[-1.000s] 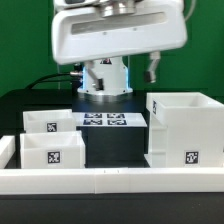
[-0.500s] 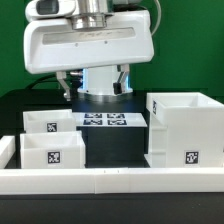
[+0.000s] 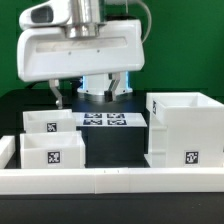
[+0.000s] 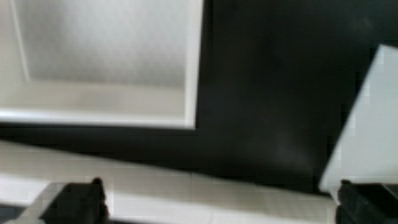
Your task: Assemble drawer
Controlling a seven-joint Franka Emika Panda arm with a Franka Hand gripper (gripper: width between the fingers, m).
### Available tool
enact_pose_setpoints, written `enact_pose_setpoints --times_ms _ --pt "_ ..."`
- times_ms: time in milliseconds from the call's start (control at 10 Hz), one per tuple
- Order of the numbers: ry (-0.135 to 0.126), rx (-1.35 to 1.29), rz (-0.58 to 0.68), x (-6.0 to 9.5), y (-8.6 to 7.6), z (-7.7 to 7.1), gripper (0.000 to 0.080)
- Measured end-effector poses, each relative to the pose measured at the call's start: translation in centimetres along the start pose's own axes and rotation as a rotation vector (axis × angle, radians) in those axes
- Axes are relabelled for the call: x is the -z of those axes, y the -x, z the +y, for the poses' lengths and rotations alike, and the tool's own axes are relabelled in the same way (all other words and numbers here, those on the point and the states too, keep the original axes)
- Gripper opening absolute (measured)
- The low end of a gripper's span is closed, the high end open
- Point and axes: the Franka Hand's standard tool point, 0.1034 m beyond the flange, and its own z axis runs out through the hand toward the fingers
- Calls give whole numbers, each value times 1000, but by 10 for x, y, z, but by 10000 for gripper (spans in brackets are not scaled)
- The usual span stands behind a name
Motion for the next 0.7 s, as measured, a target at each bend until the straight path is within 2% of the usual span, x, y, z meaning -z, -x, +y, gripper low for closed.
enact_pose_setpoints --times_ms 100,300,700 --pt "6 -14 -19 -15 19 3 648" --pt "1 -28 -55 -35 38 10 648" --pt "33 -27 -48 -63 44 16 648"
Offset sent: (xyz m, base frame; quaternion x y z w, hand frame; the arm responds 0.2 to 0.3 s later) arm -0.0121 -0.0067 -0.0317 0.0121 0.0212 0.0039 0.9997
